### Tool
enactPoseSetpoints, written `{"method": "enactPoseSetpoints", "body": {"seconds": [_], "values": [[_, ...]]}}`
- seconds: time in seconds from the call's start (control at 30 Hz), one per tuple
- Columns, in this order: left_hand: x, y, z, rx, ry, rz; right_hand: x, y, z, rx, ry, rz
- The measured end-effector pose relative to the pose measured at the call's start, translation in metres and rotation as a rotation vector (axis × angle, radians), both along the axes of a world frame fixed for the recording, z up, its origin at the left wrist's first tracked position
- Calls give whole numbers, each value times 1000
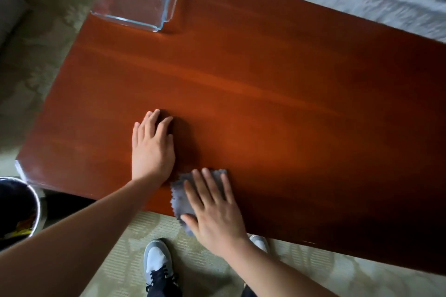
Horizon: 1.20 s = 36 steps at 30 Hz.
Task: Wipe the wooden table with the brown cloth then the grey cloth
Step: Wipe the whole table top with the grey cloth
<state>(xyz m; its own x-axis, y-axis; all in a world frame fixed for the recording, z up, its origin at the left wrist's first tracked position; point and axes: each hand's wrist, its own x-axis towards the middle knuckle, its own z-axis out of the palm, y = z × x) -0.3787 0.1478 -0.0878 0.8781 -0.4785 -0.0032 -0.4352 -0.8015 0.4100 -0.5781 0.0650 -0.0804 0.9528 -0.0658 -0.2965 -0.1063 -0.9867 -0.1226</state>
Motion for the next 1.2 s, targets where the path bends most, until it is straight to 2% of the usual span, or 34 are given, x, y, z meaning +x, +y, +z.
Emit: {"method": "enactPoseSetpoints", "body": {"seconds": [0.13,0.27,0.4,0.57,0.7,0.77,0.87,0.97,1.1,1.2], "values": [[-36,-34,1,50,-36,23,-22,-30,1,65,-38,-8],[-79,-96,2,58,-92,-113,-78,-100,4,38,-25,-121],[-113,-156,1,104,-75,-101,-176,-186,4,-66,22,-309],[-118,-171,-4,170,-107,-23,-271,-256,13,-126,182,-559],[-118,-174,-5,177,-100,-15,-230,-241,10,-118,144,-627],[-116,-172,-5,129,-88,1,-180,-223,8,-81,86,-542],[-106,-171,2,-61,-10,113,-89,-193,6,-11,-6,-362],[-81,-181,11,-167,43,191,-29,-171,5,25,-49,-279],[-50,-200,10,-102,-25,117,-27,-187,0,41,-109,-211],[-44,-230,3,-24,-62,56,-47,-228,-3,16,-128,-253]]}}
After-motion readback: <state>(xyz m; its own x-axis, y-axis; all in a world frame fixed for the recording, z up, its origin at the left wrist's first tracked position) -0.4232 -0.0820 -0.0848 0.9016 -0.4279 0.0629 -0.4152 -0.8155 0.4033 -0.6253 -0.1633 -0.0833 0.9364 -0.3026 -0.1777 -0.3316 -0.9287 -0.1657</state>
